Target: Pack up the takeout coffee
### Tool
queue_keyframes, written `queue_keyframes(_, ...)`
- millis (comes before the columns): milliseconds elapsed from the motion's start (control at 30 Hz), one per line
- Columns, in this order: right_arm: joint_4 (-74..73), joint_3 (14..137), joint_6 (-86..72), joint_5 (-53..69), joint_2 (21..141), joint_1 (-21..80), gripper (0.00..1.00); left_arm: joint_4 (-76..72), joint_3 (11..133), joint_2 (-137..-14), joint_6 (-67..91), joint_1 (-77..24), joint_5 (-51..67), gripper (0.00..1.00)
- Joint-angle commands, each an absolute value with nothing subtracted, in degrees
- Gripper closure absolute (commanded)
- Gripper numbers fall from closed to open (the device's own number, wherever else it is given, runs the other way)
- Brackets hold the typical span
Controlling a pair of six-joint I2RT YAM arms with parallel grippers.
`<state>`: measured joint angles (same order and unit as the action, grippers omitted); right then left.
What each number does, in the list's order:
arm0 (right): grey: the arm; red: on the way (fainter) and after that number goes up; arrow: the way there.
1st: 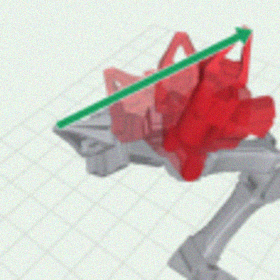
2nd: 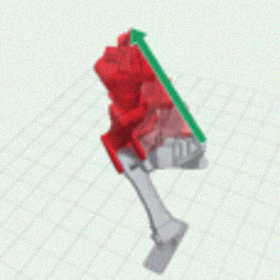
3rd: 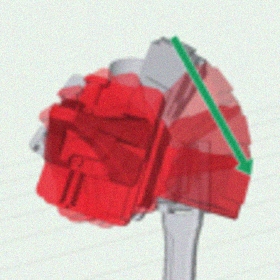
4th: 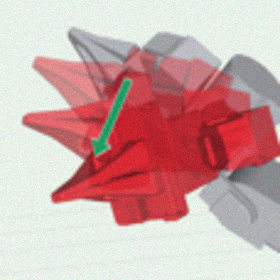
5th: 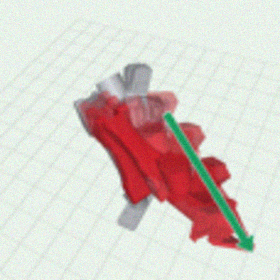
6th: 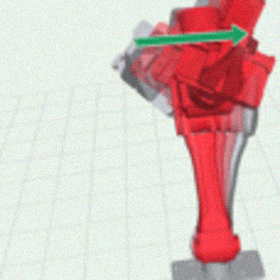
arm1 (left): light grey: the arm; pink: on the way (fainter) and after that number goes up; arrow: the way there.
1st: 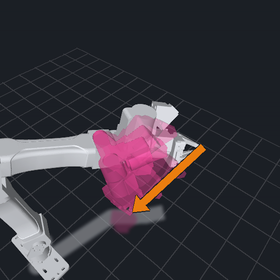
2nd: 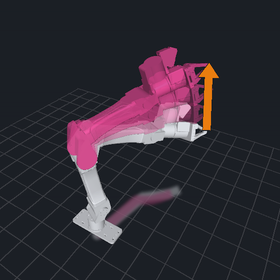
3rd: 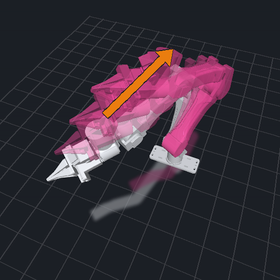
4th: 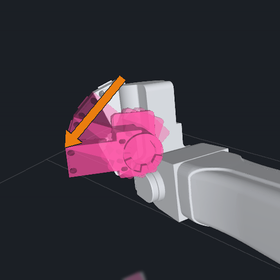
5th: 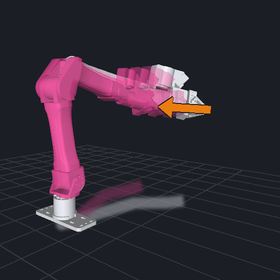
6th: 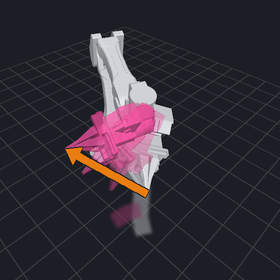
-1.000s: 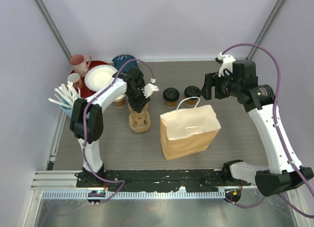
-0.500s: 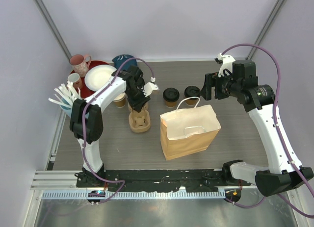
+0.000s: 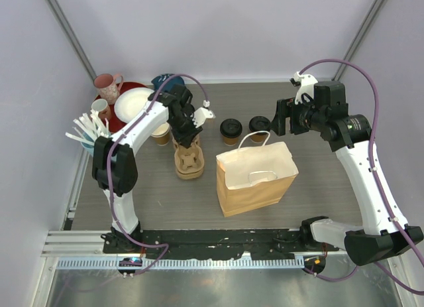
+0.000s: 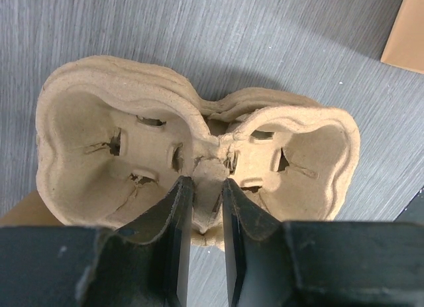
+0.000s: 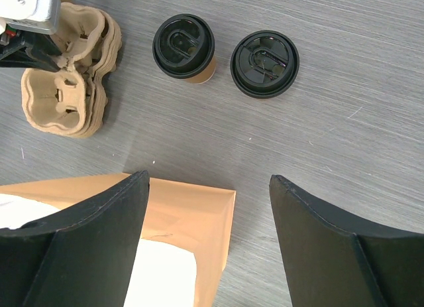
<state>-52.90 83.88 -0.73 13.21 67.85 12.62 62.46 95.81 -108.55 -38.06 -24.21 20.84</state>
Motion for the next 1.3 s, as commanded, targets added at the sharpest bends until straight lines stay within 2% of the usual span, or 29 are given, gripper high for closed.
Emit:
queue_keyframes(0,-52.74,84.73,-0.18,13.89,66.71,12.66,0.21,64.25,98.44,-105.21,-38.85,-24.08,22.15,0.81)
queue_keyframes(167,-52.65,84.81,-0.18,13.8,66.62,12.66,0.21,65.13,98.96,-104.85,-39.02,-24.08,22.59,0.9)
queue_keyframes(267,-52.82,84.81,-0.18,13.89,66.53,12.66,0.21,65.65,99.66,-104.77,-39.11,-24.08,22.85,1.0)
queue_keyframes(1100,-52.82,84.9,-0.18,13.89,66.01,12.66,0.21,71.1,105.47,-102.92,-37.53,-23.47,24.78,1.0)
queue_keyframes(1267,-52.91,85.95,-0.44,14.85,65.66,12.57,0.21,71.1,109.59,-101.69,-31.22,-22.33,26.89,1.0)
